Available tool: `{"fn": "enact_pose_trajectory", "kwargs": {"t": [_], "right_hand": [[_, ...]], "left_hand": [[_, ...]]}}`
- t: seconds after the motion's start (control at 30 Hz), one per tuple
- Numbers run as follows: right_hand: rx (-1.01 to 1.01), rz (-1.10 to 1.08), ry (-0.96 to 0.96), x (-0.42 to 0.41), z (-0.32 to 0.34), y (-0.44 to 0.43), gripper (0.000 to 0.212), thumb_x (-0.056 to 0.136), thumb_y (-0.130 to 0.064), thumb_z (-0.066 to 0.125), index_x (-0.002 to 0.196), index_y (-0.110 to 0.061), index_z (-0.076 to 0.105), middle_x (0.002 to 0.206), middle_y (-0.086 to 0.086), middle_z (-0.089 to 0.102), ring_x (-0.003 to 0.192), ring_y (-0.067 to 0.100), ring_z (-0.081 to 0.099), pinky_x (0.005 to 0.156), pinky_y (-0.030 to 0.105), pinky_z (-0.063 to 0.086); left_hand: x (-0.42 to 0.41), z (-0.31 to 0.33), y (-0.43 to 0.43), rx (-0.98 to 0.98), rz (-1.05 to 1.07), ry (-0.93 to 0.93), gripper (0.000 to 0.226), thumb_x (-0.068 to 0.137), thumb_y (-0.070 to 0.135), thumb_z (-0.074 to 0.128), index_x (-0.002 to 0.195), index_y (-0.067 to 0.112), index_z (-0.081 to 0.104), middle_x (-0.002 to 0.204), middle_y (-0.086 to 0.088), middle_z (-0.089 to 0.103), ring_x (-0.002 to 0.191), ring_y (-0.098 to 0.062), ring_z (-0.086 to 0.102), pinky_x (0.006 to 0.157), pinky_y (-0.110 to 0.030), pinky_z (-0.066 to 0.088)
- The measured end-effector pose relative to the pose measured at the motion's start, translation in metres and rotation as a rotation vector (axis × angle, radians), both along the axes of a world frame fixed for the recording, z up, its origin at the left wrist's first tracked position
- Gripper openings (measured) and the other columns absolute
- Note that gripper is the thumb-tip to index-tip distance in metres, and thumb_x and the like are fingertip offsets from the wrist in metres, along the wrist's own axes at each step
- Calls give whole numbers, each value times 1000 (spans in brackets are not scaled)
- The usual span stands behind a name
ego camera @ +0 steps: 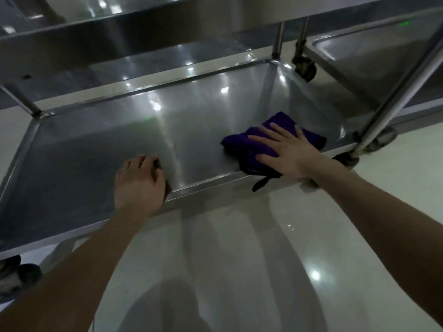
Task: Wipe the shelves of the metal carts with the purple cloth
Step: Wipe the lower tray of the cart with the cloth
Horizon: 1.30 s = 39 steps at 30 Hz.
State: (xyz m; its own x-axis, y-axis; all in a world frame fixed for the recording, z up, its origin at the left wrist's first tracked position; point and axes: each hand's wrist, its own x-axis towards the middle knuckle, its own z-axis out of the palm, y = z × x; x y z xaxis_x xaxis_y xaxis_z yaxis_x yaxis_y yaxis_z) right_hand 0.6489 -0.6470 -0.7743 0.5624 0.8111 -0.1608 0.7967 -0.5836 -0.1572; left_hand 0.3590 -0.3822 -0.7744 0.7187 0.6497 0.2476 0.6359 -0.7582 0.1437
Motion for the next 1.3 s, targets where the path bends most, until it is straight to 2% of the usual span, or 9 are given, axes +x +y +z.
{"fn": "enact_pose_trajectory", "kwargs": {"t": [0.07, 0.2, 0.3, 0.4, 0.63, 0.8, 1.07, 1.2, 1.3], "right_hand": [[-4, -149, -2, 16, 1, -29, 68, 101, -80, 23, 163, -64, 1, 180, -19, -2, 167, 16, -7, 127, 69, -12], [15, -209, -17, 9, -1, -26, 77, 93, -84, 17, 165, -61, 2, 181, -13, -2, 167, 22, -6, 123, 75, -13], [41, -227, -42, 0, -1, -17, 78, 94, -84, 16, 167, -57, 5, 182, -9, -1, 167, 25, -6, 122, 76, -15], [41, -203, -41, -2, -2, -19, 77, 96, -85, 15, 167, -57, 4, 182, -8, -2, 167, 27, -7, 122, 76, -15], [-23, -163, 30, 52, -2, -45, 89, 80, -98, 9, 162, -65, 0, 180, -16, -8, 166, 21, -14, 123, 71, -20], [-50, -199, 14, 108, 1, 1, 105, 70, -109, 10, 163, -63, -2, 181, -9, -12, 165, 27, -18, 118, 74, -25], [-56, -195, 26, 151, 15, 135, 91, 91, -93, 23, 168, -53, 1, 181, 1, -11, 165, 38, -17, 117, 81, -19], [-27, -97, 39, 120, 15, 132, 80, 99, -81, 25, 169, -52, 0, 181, -1, -12, 165, 35, -17, 118, 78, -21], [16, -17, 21, 68, 6, 101, 77, 100, -80, 21, 168, -53, 0, 181, -4, -12, 165, 30, -17, 119, 75, -23]], "left_hand": [[4, 0, 0, 15, -8, 46, 50, 99, 33, 41, 128, 4, 71, 129, -23, 67, 114, -48, 60, 96, -54, 50], [15, 4, -12, 99, 35, 98, 55, 99, 40, 40, 115, -3, 70, 114, -31, 67, 108, -50, 63, 95, -56, 49], [55, 12, -44, 58, -14, 42, 58, 102, 46, 41, 135, 7, 68, 134, -24, 66, 124, -46, 59, 107, -52, 44], [102, 12, -77, -8, -105, 10, 48, 109, 46, 50, 147, 19, 63, 148, -15, 59, 136, -40, 53, 112, -50, 41], [108, -2, -79, 12, -137, 32, 46, 107, 49, 53, 146, 27, 60, 148, -10, 56, 136, -38, 50, 113, -49, 38], [108, 1, -83, 22, -127, 60, 56, 103, 53, 42, 149, 26, 60, 149, -12, 58, 136, -40, 51, 115, -51, 36], [108, 3, -85, 51, -121, 43, 57, 102, 48, 42, 147, 21, 64, 144, -12, 61, 134, -39, 53, 114, -52, 37], [108, 6, -85, 40, -117, 53, 57, 102, 44, 39, 147, 21, 63, 146, -12, 61, 135, -37, 51, 114, -51, 36], [108, 9, -84, 6, -119, 88, 61, 101, 45, 34, 151, 22, 59, 151, -11, 57, 140, -36, 48, 116, -51, 35]]}}
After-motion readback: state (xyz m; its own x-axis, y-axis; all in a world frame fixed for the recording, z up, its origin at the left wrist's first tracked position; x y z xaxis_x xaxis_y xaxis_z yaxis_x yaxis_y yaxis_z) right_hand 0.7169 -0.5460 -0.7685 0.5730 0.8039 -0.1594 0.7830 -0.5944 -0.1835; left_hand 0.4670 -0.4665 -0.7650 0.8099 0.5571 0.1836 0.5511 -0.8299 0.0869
